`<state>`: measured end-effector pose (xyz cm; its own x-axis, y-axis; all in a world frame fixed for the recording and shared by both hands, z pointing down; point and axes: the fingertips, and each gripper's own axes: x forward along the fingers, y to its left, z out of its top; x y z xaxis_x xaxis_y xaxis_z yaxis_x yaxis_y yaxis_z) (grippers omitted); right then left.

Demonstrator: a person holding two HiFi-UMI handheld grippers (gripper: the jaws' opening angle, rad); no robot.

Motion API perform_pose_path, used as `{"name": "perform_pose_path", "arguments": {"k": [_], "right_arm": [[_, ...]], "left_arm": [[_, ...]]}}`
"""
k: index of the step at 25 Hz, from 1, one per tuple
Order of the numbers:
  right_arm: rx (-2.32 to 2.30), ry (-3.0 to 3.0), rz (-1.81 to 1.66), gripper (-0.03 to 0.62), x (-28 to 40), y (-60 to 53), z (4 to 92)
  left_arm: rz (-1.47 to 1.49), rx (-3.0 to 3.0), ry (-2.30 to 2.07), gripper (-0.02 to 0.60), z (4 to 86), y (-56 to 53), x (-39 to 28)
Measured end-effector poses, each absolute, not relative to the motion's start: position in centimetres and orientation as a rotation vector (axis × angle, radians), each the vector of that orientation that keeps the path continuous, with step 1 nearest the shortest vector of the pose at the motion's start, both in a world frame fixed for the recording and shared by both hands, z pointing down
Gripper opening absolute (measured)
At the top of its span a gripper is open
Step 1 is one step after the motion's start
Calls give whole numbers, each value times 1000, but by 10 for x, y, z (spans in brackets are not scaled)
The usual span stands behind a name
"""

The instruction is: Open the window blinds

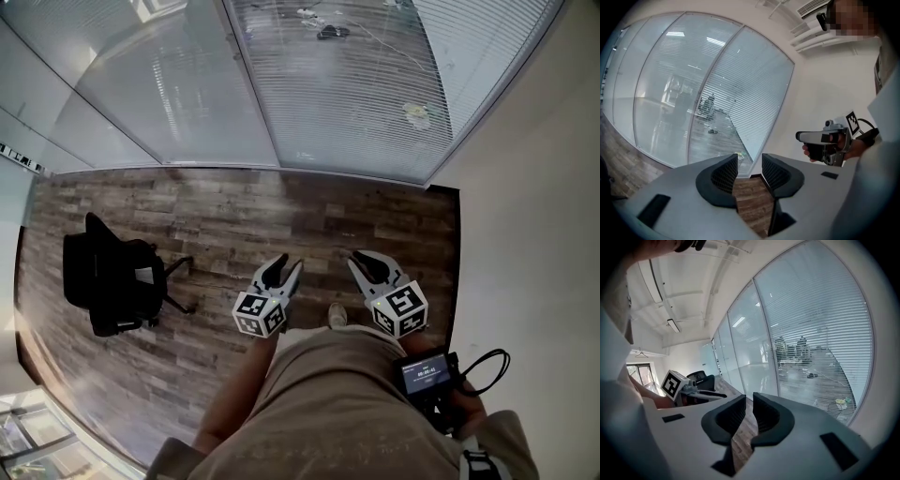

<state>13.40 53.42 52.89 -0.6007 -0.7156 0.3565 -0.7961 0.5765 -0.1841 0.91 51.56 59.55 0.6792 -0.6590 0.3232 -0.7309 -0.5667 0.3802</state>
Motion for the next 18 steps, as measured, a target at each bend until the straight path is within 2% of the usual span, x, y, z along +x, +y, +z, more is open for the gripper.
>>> {"name": "perform_pose_path", "arguments": {"k": [18], "right_arm": [[1237, -2631, 533, 41, 174, 538, 539]], "left_arm": [[169, 2393, -1108, 161, 586, 523, 59]]}}
